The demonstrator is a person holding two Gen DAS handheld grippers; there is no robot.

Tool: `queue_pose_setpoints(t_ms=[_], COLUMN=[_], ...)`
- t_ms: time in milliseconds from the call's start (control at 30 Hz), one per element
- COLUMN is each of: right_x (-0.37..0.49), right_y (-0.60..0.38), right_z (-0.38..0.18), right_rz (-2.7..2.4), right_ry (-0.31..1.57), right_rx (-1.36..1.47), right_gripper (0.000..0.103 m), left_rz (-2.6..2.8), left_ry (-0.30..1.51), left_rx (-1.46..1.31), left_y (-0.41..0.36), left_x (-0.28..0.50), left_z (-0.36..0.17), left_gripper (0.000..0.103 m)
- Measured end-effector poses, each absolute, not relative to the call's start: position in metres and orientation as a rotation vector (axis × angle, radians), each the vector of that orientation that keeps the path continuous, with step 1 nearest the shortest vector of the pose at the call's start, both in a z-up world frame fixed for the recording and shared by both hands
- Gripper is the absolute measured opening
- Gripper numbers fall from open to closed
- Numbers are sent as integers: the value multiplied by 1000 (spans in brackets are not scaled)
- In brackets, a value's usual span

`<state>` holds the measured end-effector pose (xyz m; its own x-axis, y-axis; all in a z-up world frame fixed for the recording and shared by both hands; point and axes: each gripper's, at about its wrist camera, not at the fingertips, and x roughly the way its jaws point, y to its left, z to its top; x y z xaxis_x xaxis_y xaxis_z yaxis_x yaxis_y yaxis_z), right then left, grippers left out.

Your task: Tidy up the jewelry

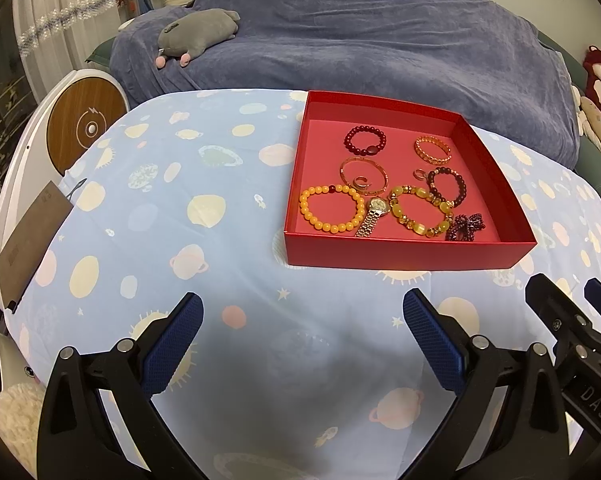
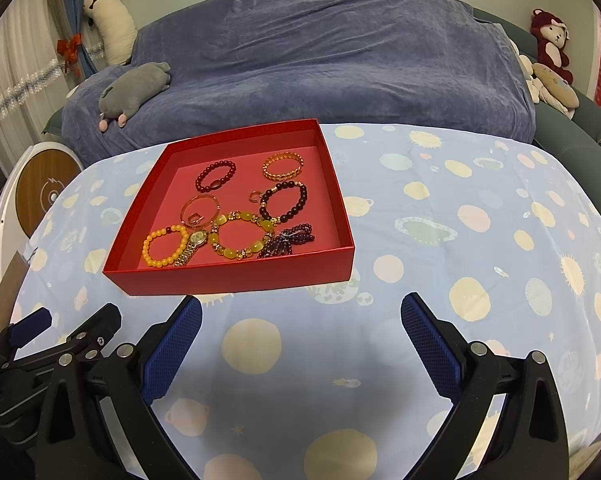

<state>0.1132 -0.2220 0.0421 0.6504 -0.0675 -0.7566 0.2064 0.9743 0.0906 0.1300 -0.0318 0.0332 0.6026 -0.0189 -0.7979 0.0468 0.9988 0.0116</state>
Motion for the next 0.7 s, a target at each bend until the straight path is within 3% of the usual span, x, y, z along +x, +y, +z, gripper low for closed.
queue_pose_setpoints(t_ms=[700], right_x=[113], right_y=[-219], right_z=[42], right_rz=[-153], right_ry=[850], right_rx=[169], right_gripper=[96], left_rz=[-24], left_ry=[914], left_rx=[30], left_y=[-31], left_x=[128], left_z=[34], left_gripper=[96])
